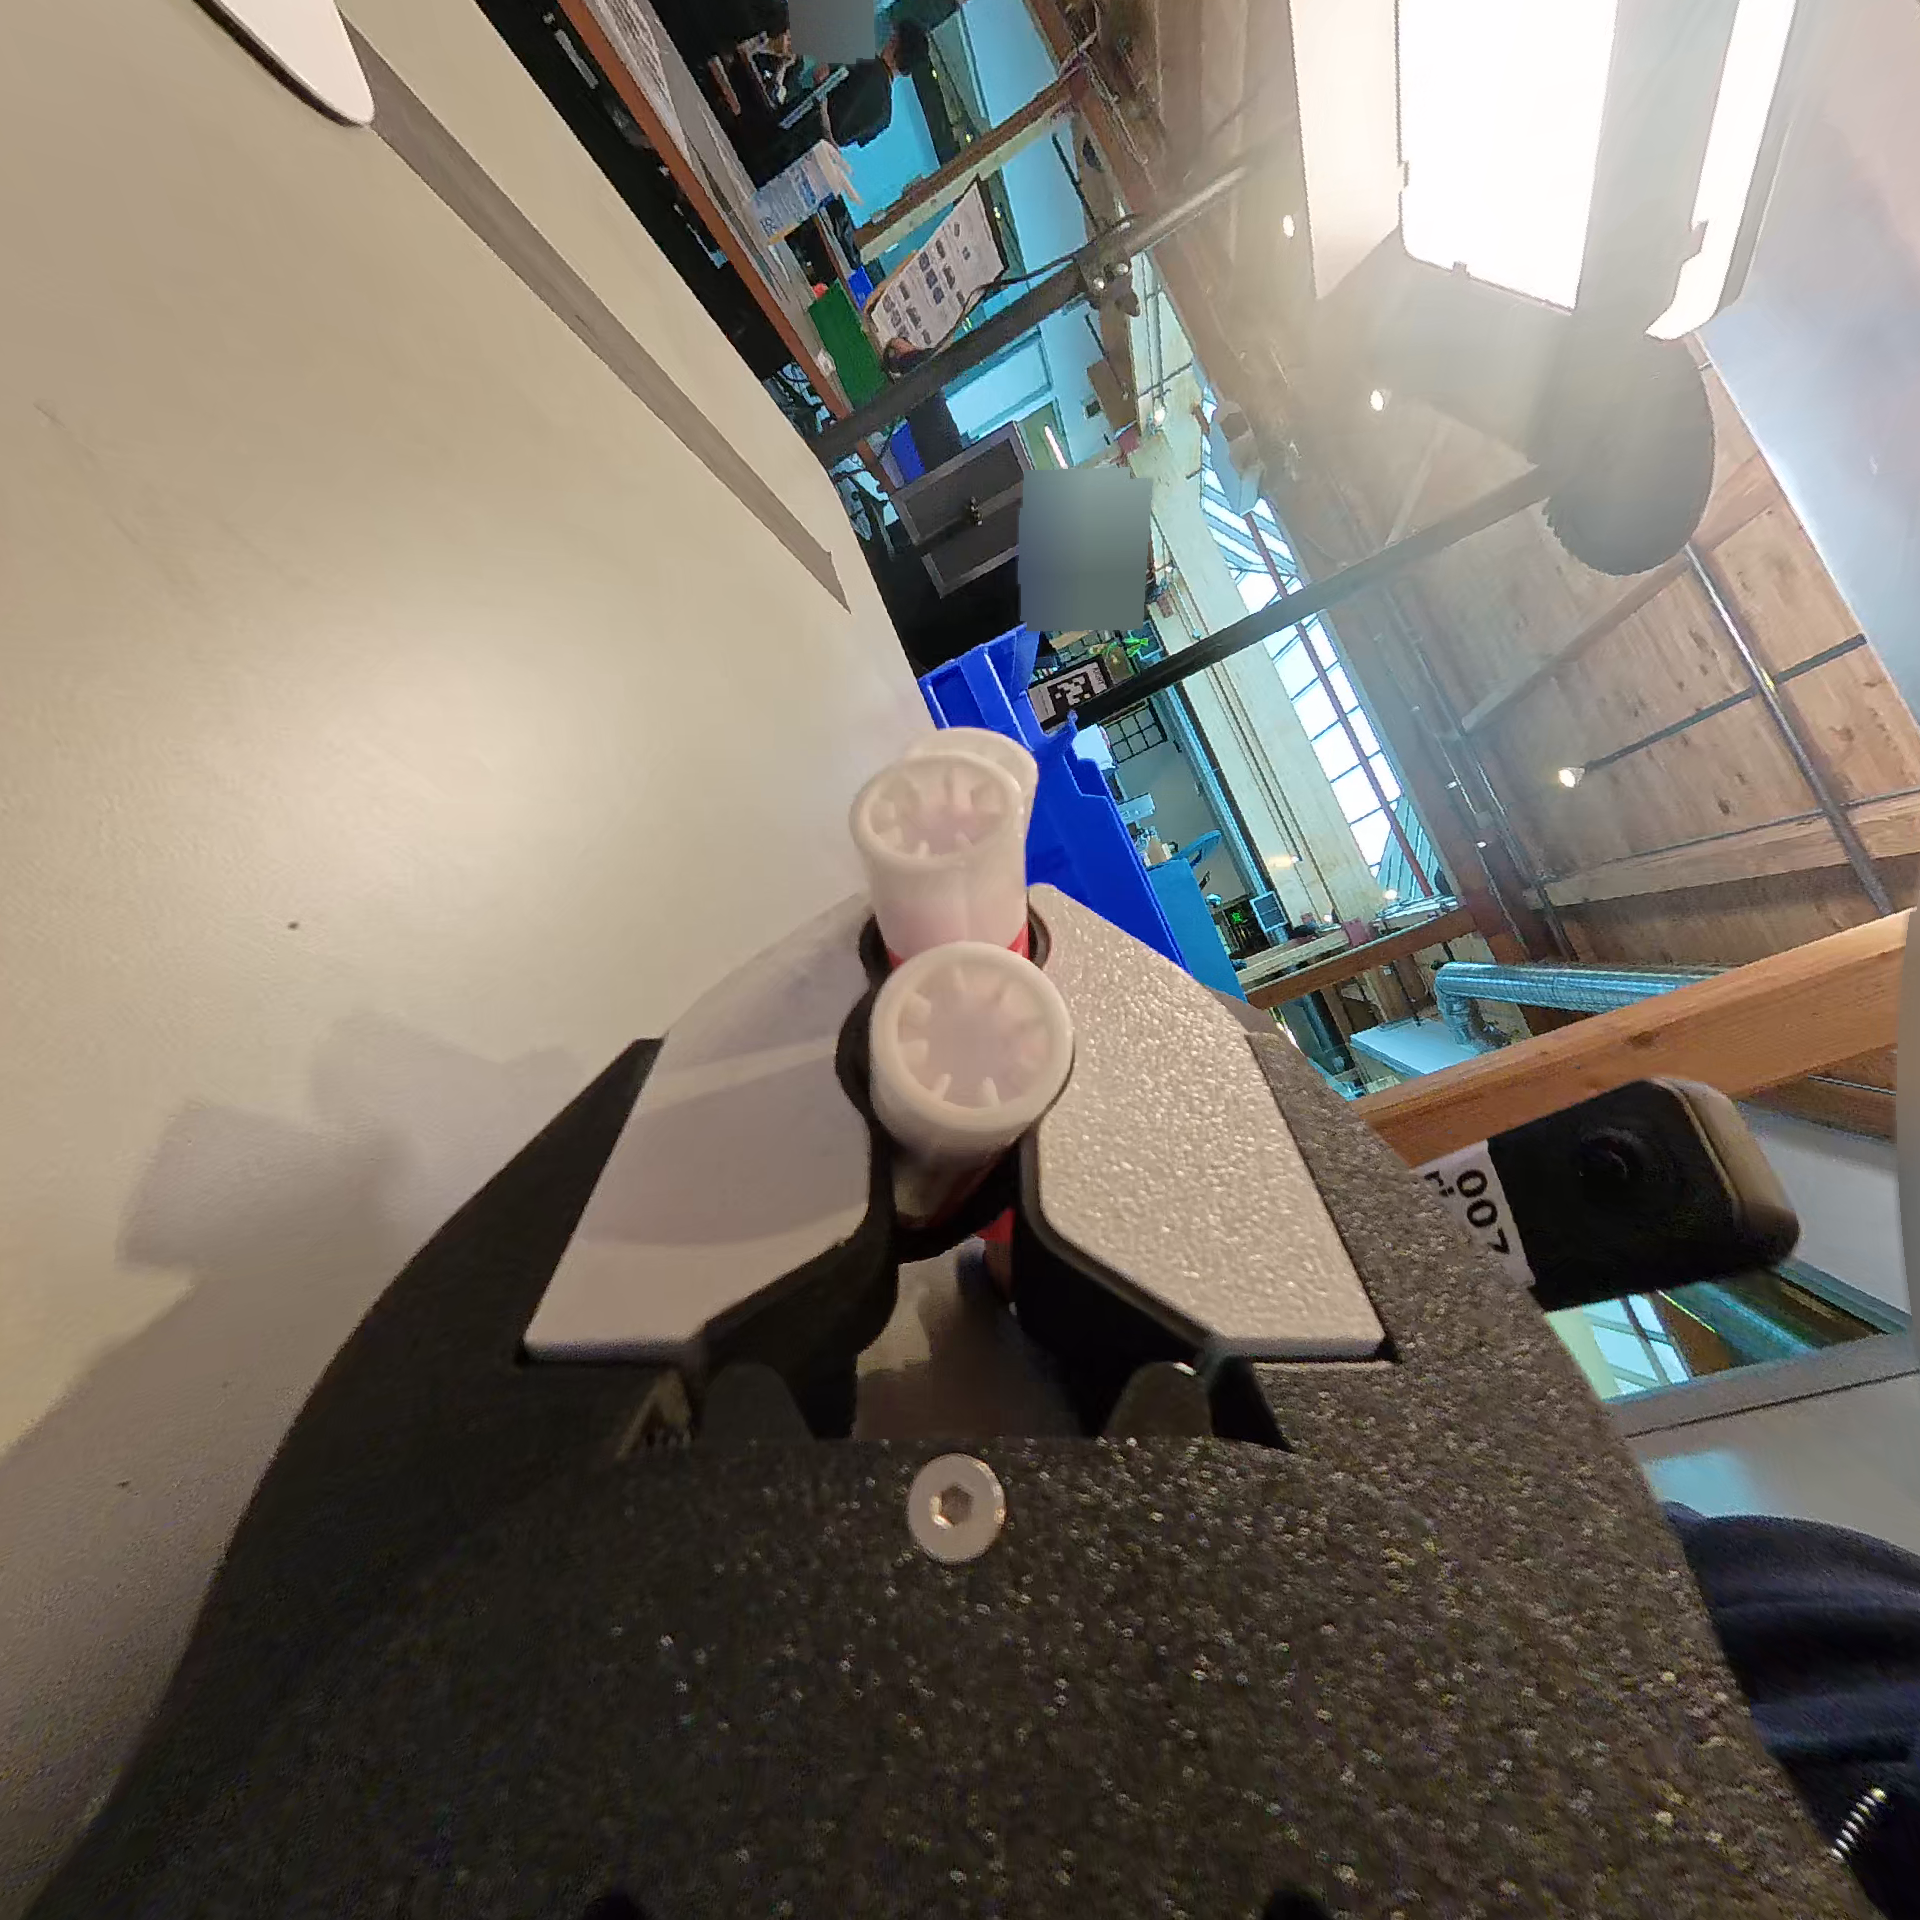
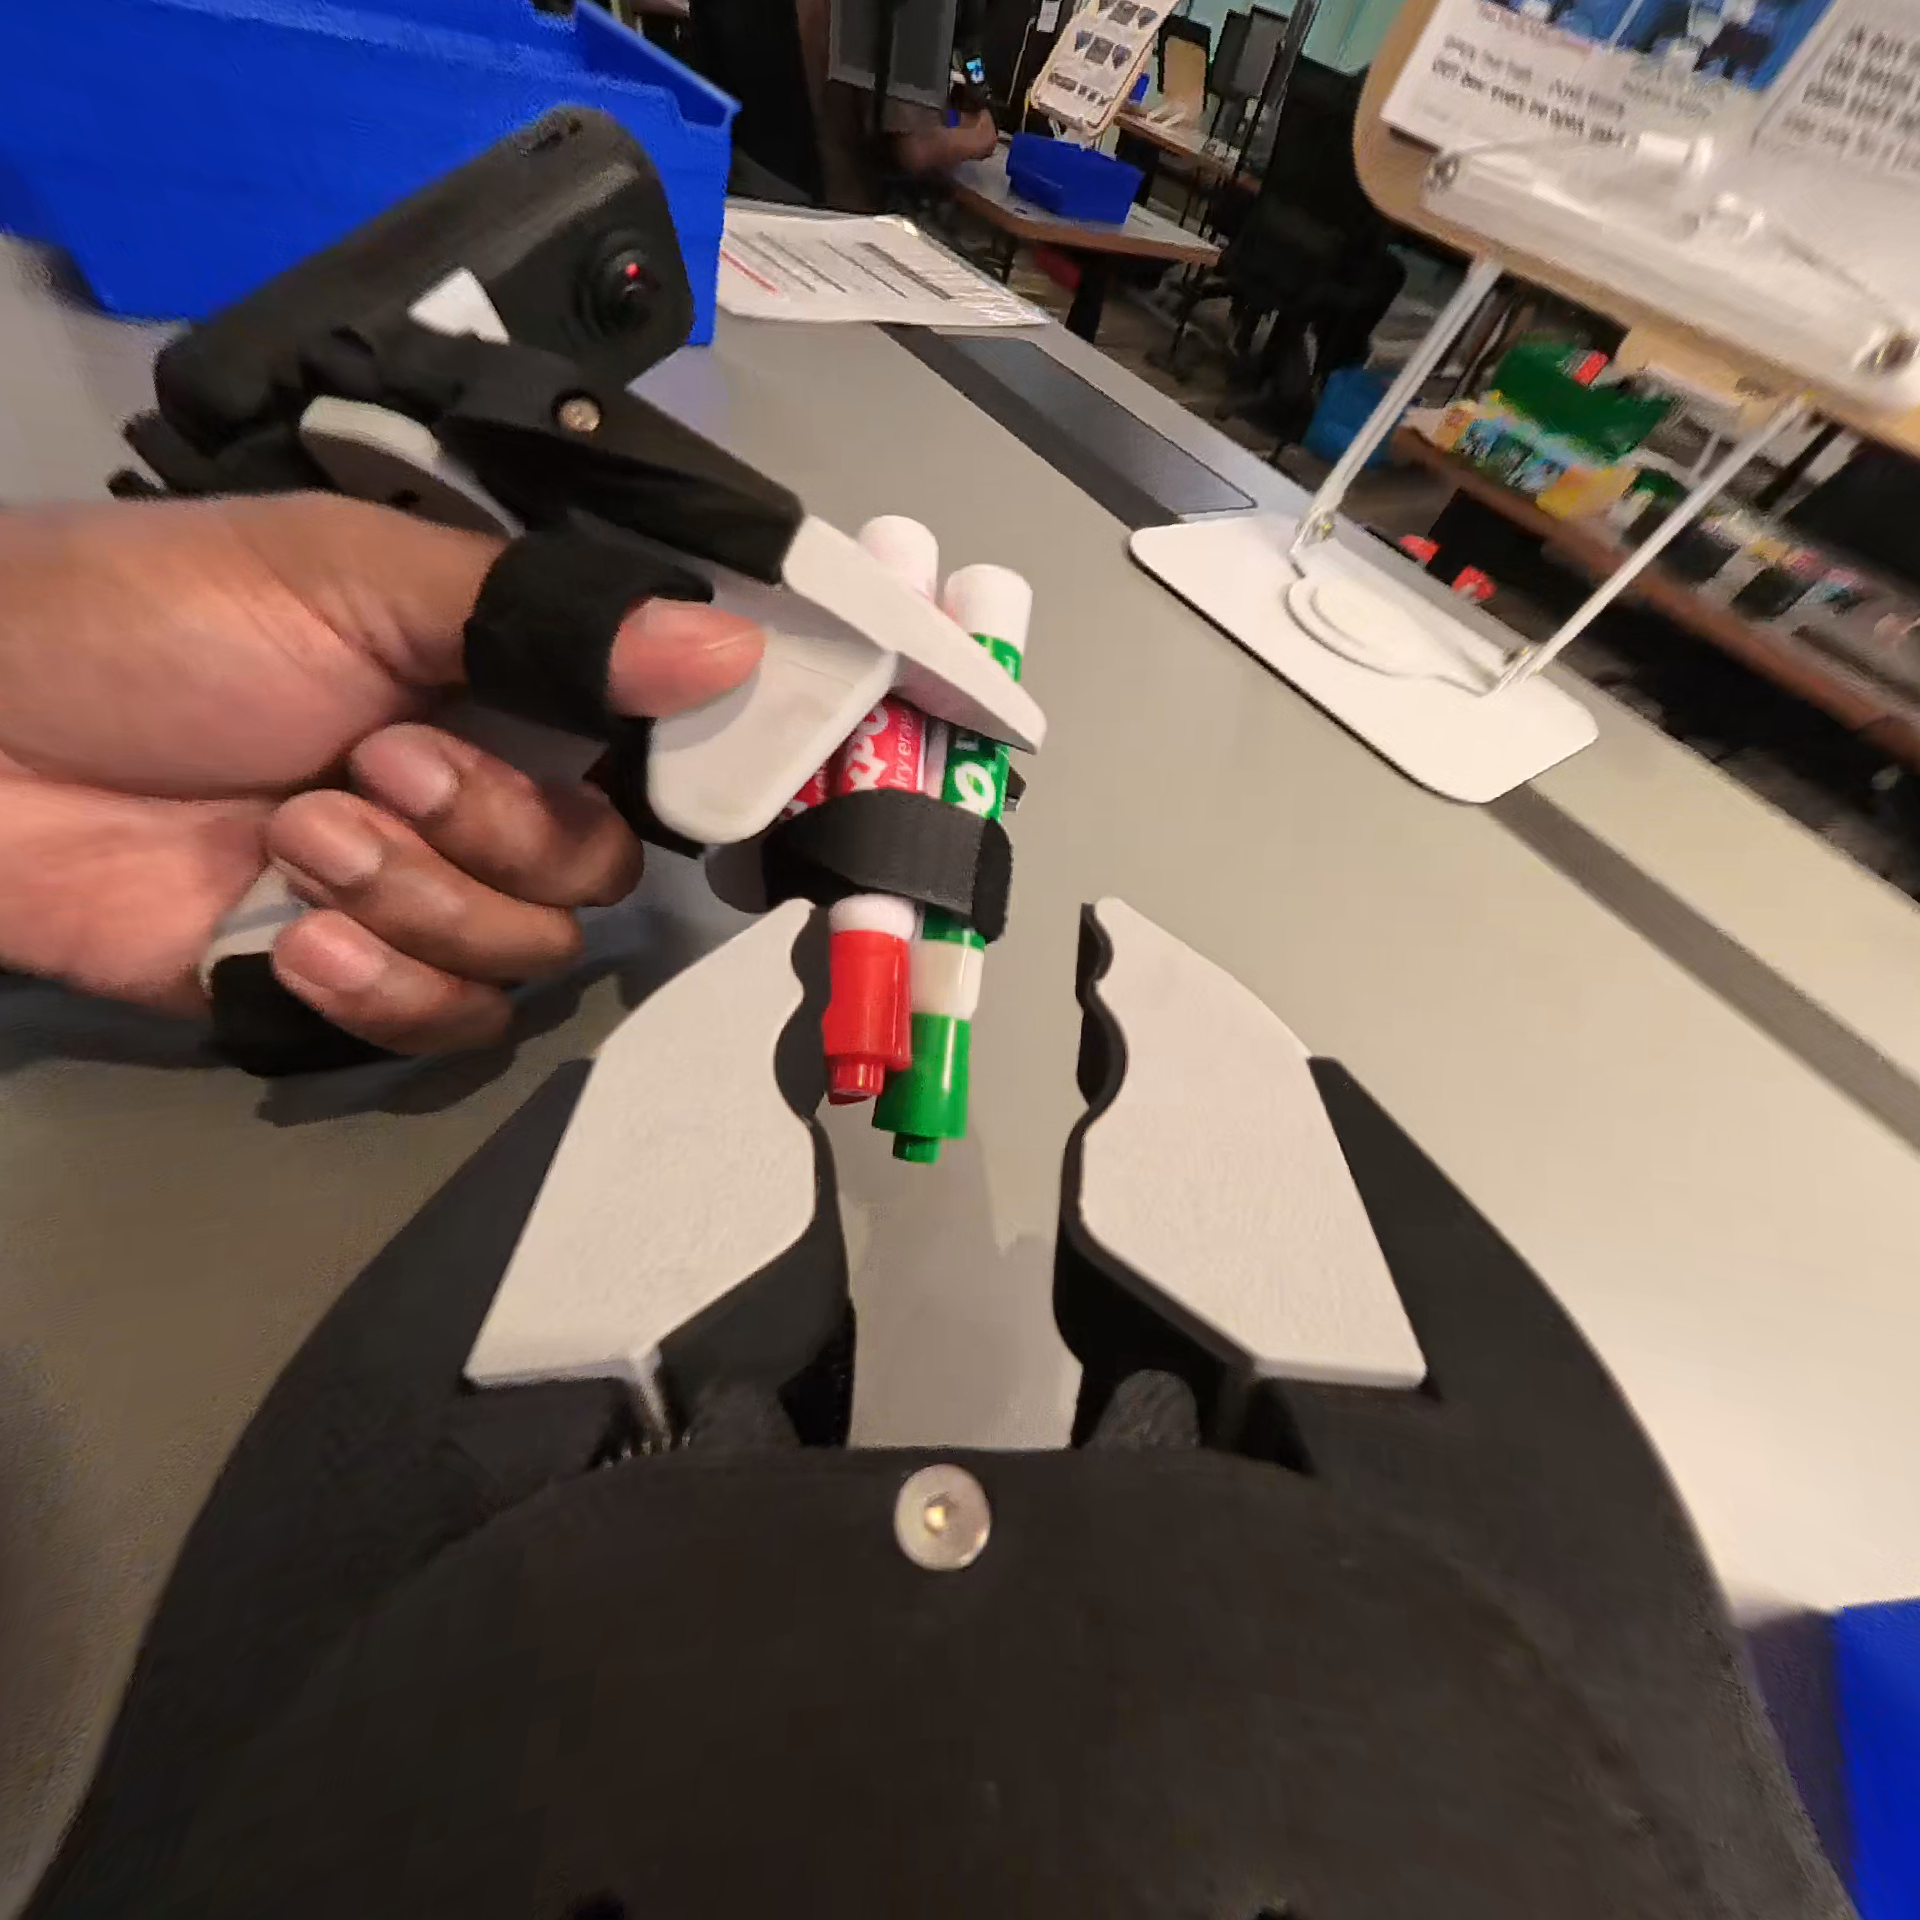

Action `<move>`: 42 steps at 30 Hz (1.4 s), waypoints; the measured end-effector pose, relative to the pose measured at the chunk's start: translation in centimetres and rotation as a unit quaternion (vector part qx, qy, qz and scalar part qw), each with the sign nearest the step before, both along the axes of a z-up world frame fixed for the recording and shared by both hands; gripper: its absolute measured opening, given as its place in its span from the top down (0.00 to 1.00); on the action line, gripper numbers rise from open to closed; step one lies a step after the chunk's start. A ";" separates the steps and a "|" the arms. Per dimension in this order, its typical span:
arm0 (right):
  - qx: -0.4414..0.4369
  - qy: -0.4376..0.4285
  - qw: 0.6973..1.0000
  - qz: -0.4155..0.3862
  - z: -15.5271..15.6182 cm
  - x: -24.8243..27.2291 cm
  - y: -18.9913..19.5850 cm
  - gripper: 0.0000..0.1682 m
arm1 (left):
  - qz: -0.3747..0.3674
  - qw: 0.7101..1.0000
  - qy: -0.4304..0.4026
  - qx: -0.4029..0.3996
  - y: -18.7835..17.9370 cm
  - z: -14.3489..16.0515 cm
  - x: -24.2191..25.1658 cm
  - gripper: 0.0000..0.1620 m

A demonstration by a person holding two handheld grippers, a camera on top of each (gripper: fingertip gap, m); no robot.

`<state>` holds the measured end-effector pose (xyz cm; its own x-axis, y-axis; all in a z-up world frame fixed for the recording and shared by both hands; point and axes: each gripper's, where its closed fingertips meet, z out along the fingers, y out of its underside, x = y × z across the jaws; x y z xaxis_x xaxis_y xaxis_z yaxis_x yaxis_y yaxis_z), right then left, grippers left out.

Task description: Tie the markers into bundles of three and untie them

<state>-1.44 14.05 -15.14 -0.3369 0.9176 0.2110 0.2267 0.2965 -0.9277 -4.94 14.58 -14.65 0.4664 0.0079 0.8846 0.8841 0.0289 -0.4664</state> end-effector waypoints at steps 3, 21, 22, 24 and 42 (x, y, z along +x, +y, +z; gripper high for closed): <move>0.054 0.023 0.998 0.005 0.0 0.1 -0.6 0.75 | 0.001 1.000 -0.006 0.006 0.1 0.1 0.4 0.87; 0.163 0.062 0.984 0.028 -0.4 0.2 -2.0 0.84 | 0.018 1.000 0.019 -0.013 0.2 -0.2 1.0 0.86; 0.165 0.062 0.984 0.028 -0.5 0.2 -2.0 0.84 | 0.016 1.000 0.018 -0.013 0.3 -0.2 1.0 0.86; 0.158 0.061 0.985 0.030 -0.4 0.3 -2.0 0.85 | 0.014 1.000 0.017 -0.010 0.3 -0.1 1.1 0.86; 0.117 0.074 0.990 0.036 0.4 0.5 -1.6 0.89 | -0.002 1.000 -0.003 0.010 0.3 0.2 1.2 0.86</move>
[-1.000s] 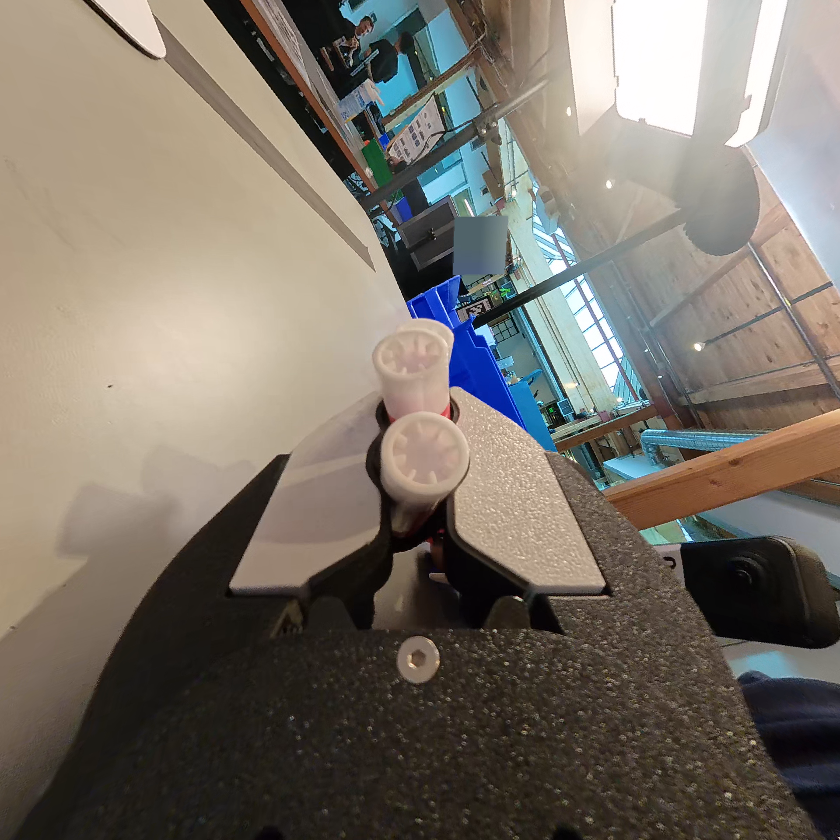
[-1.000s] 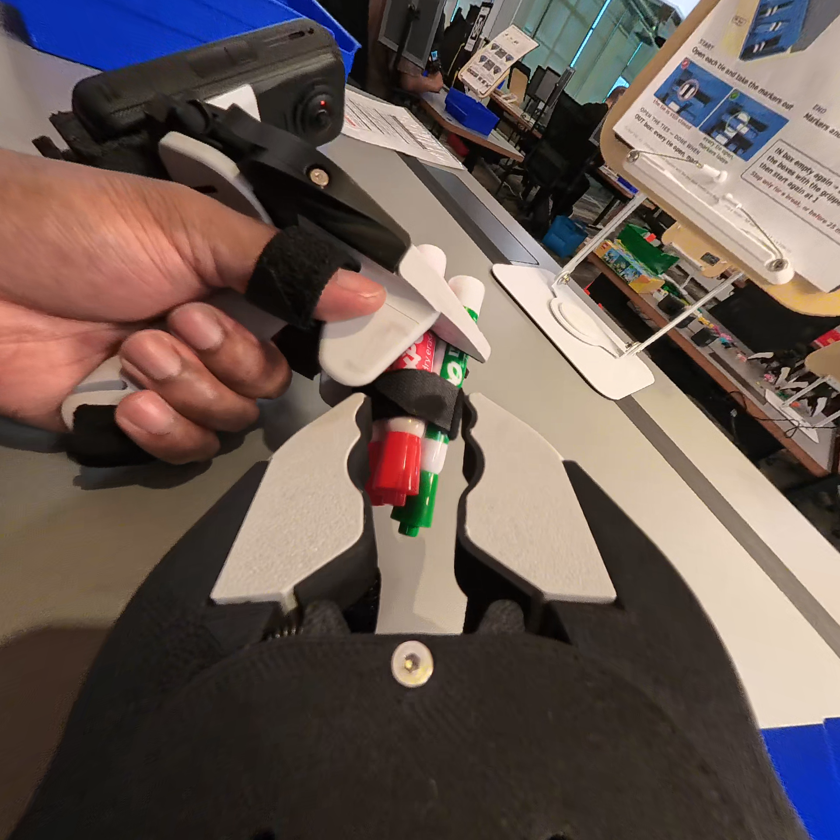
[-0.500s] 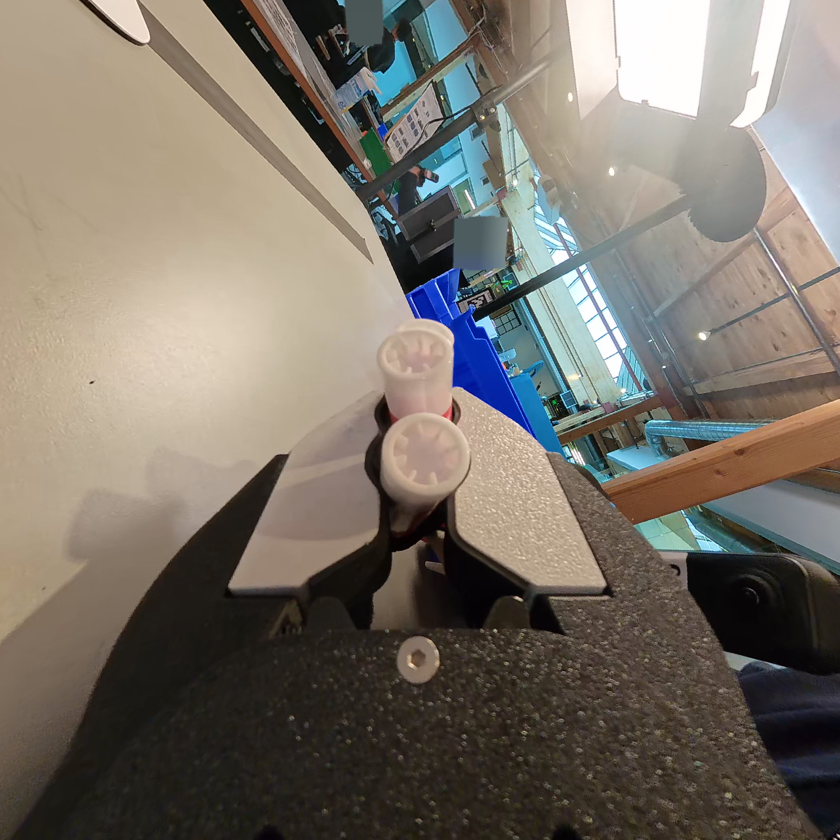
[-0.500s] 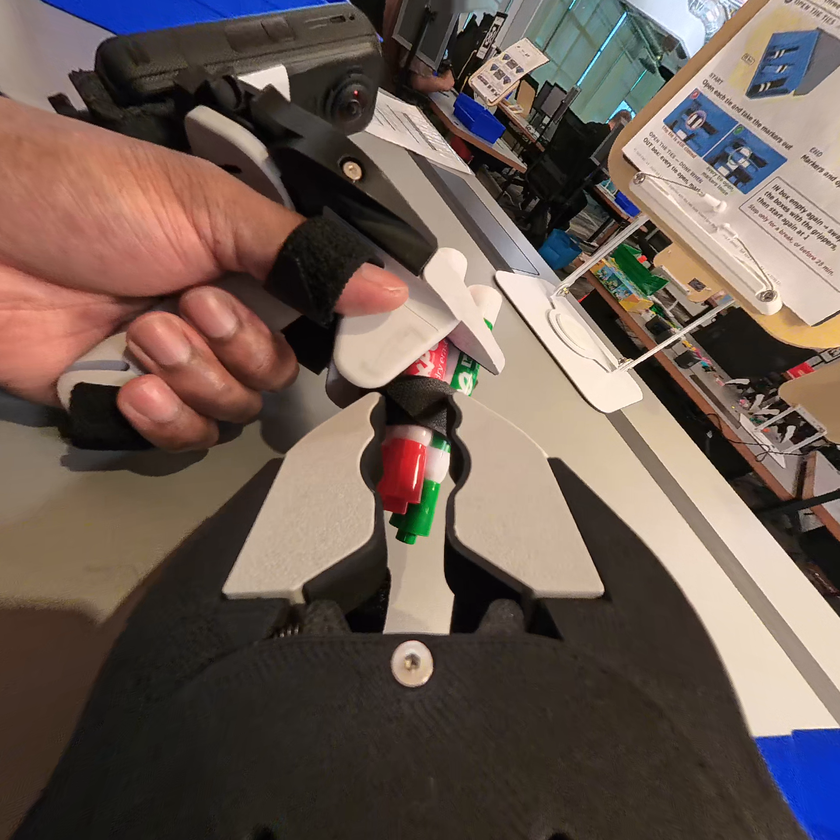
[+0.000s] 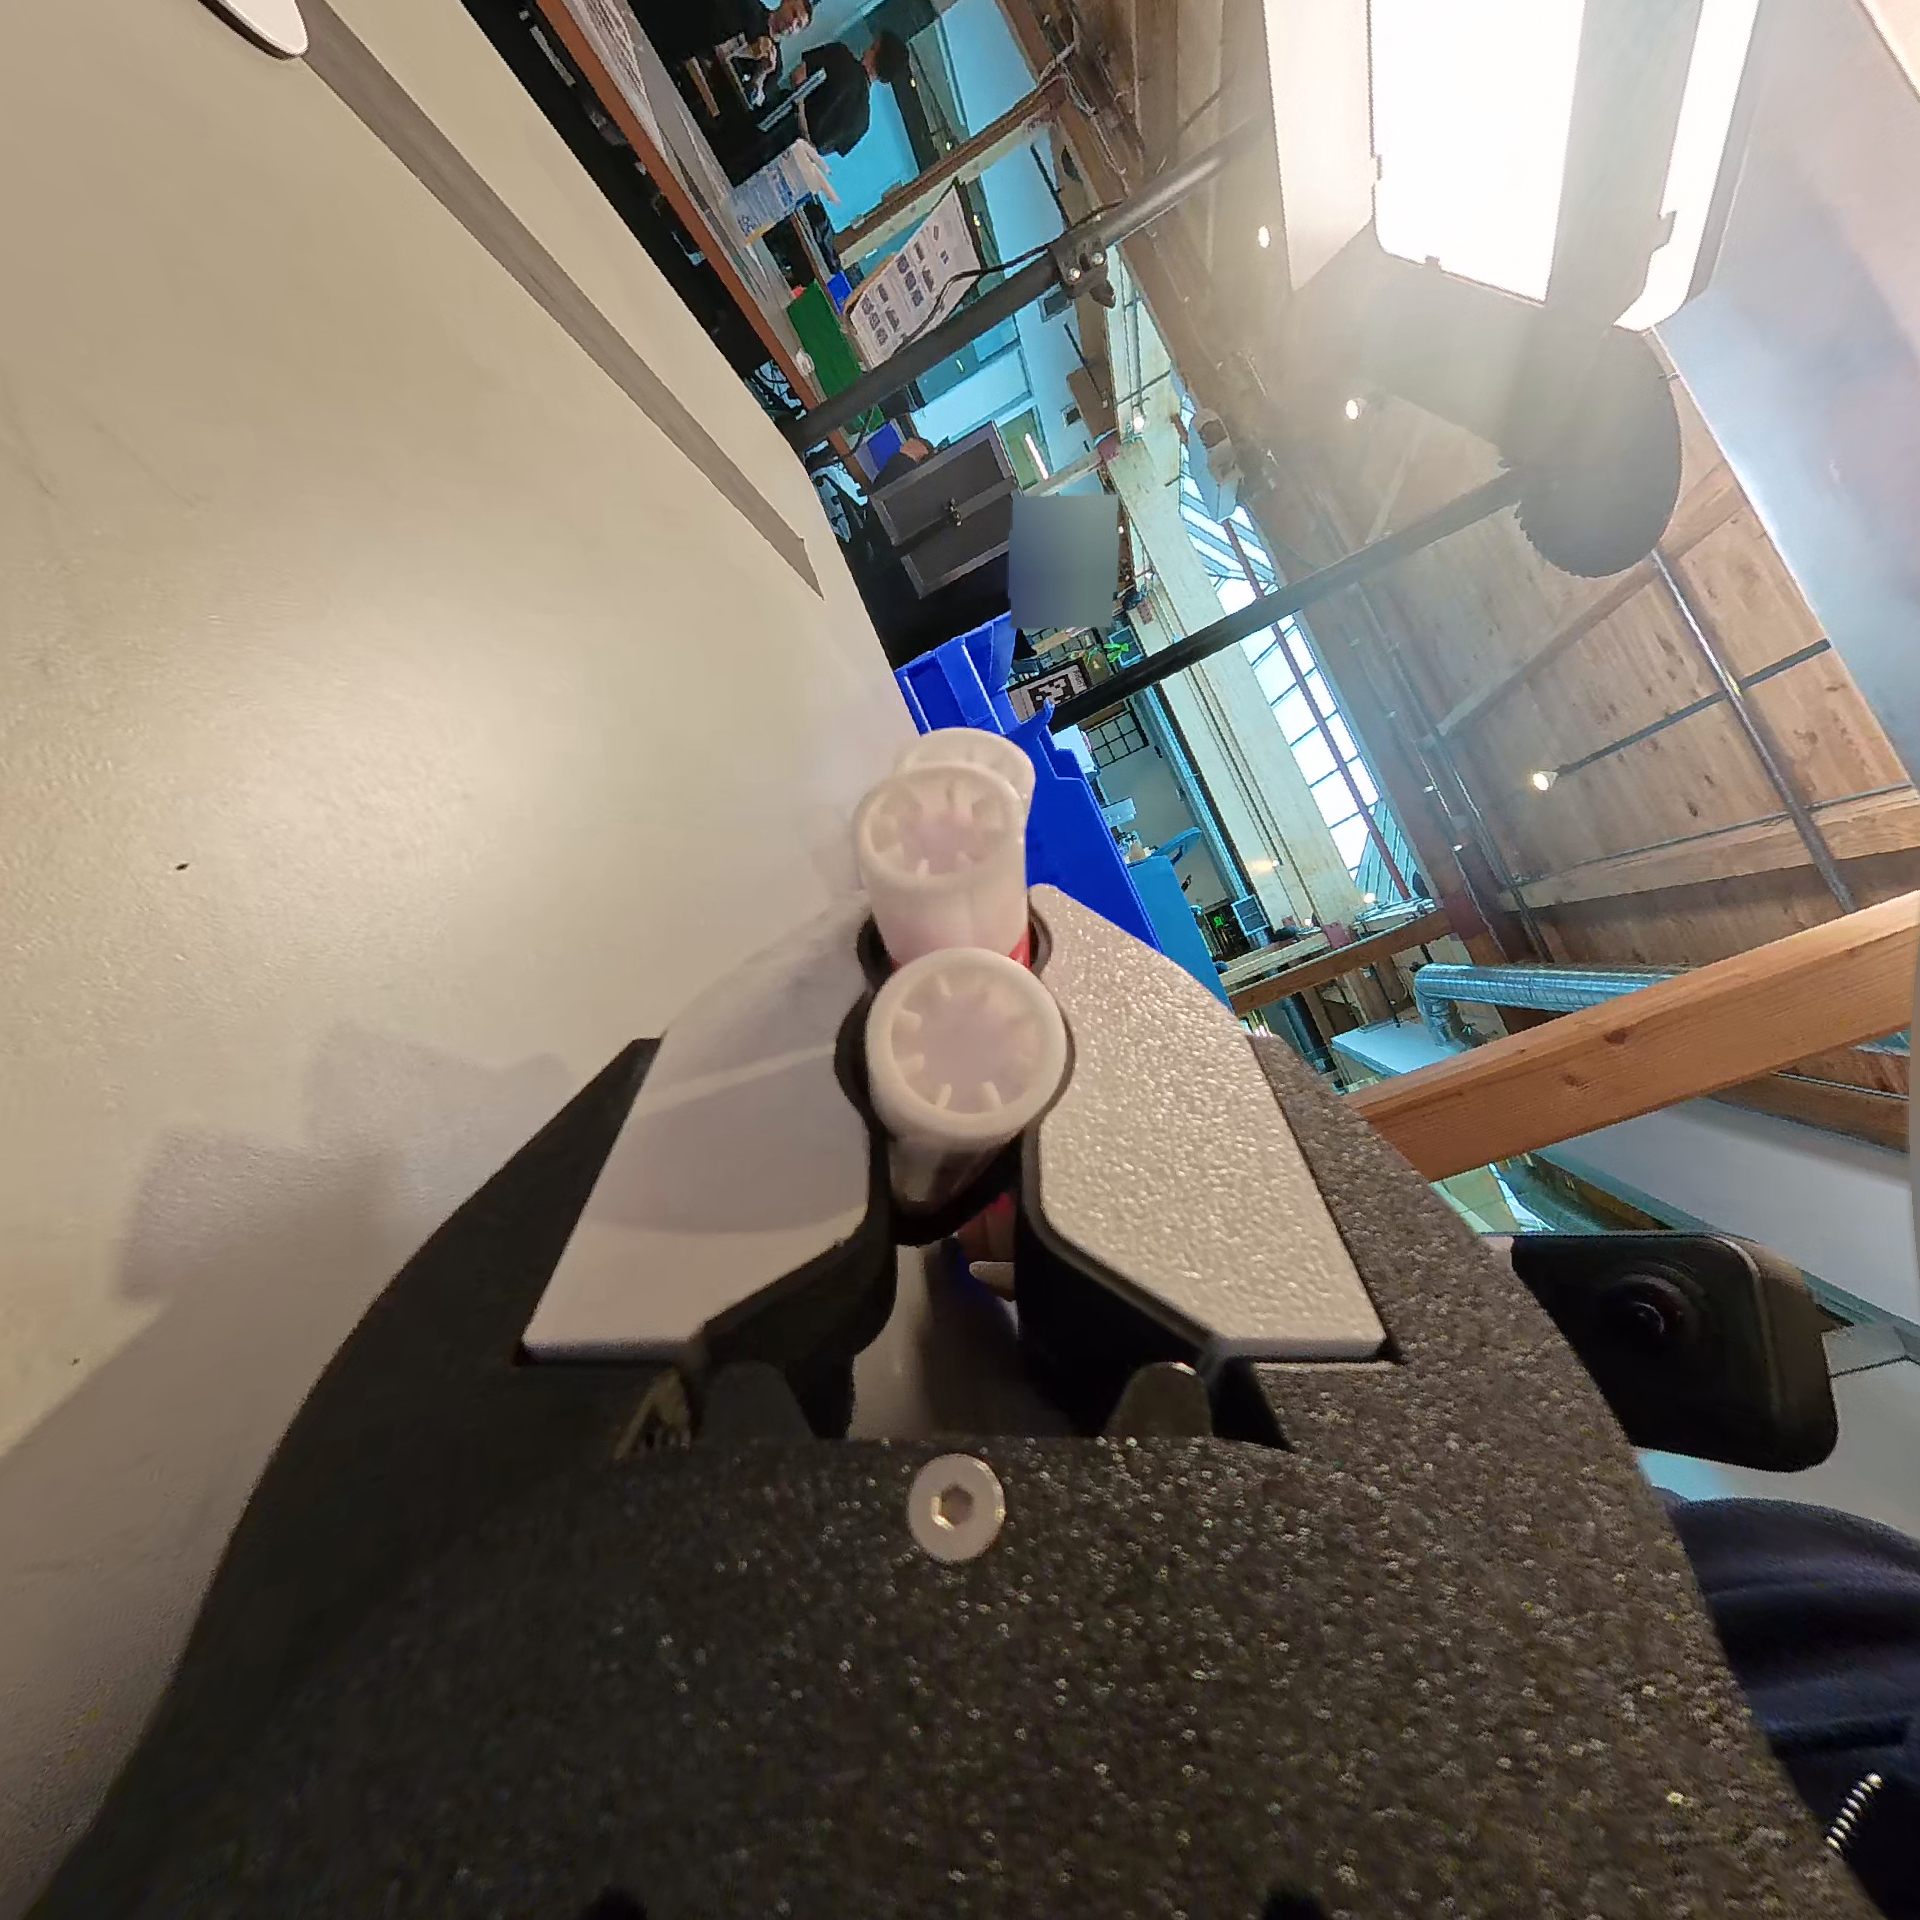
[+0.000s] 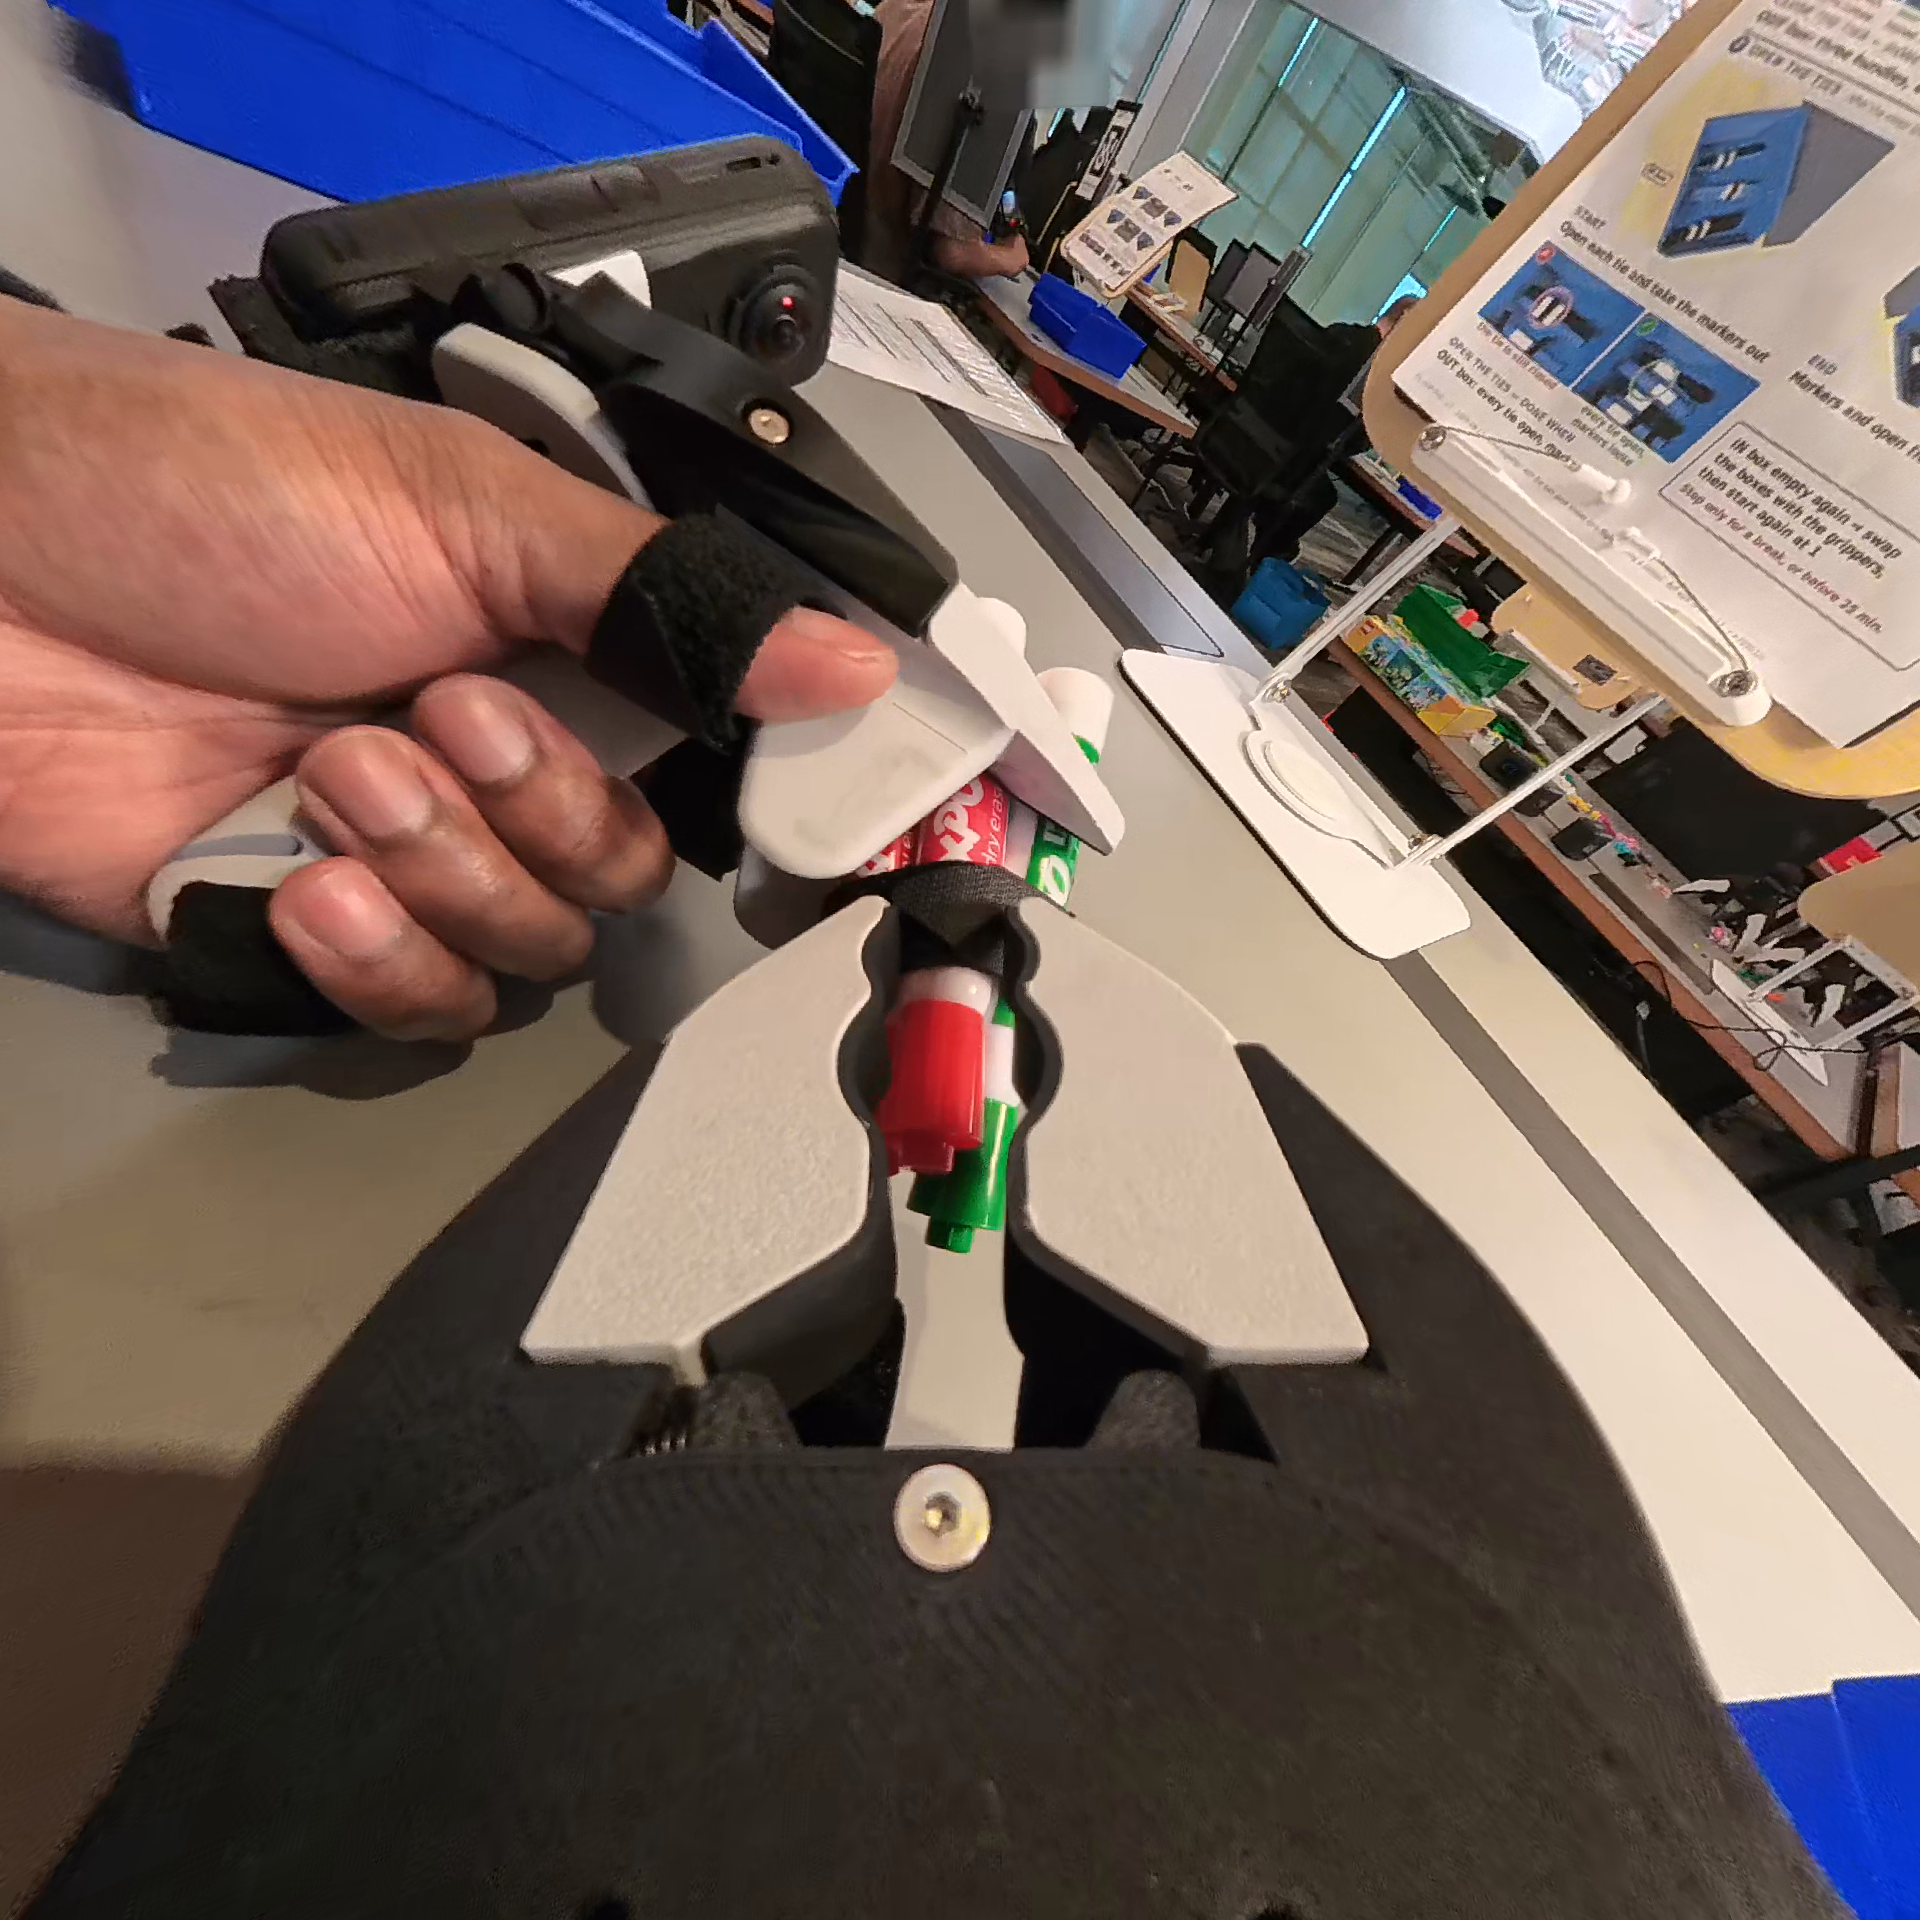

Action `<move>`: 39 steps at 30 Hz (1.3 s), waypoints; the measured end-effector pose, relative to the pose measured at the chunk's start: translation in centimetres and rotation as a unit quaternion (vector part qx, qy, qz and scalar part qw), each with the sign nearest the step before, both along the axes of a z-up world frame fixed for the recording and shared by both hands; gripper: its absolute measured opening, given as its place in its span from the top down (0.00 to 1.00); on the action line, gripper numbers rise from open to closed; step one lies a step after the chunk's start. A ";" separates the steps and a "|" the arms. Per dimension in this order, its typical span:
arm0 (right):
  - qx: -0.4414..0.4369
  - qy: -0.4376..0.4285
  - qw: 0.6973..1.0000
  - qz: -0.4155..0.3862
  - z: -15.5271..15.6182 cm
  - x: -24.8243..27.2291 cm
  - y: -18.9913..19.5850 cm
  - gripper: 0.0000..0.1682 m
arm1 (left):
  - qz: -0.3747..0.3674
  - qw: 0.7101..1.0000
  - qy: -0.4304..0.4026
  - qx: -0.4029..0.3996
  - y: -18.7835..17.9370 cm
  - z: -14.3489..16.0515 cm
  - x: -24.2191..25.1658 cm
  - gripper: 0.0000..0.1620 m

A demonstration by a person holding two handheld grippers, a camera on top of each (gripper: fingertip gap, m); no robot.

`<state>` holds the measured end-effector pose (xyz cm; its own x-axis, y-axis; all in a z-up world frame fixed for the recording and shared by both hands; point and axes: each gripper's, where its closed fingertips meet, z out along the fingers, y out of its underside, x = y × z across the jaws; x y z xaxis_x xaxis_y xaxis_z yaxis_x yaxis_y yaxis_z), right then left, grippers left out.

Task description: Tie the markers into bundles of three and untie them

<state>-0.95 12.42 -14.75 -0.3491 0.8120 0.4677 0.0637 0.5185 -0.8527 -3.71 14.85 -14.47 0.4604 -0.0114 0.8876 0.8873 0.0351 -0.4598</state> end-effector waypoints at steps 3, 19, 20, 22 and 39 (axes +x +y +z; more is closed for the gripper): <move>-0.008 0.005 1.000 0.008 0.3 0.2 -0.1 0.87 | -0.008 1.000 -0.002 0.014 0.0 0.3 0.1 0.87; -0.397 -0.347 0.844 0.096 0.3 4.8 -1.1 0.67 | -0.158 0.978 -0.025 0.135 0.7 4.1 5.3 0.87; -0.431 -0.353 0.824 0.103 0.8 5.4 -1.1 0.74 | -0.170 0.975 -0.028 0.139 0.9 4.3 5.9 0.87; -0.479 -0.363 0.793 0.096 1.2 6.6 -0.6 0.78 | -0.189 0.973 -0.032 0.132 1.5 4.5 7.2 0.87; -0.558 -0.248 0.790 -0.050 8.2 18.4 10.3 0.80 | -0.323 0.936 -0.031 0.137 10.7 10.1 15.3 0.65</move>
<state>17.45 22.69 -6.56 -0.1725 0.6567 -0.7341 0.5264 -0.5685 -0.6323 11.62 25.56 -4.39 0.2259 -0.5011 0.8354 0.7891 -0.4088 -0.4586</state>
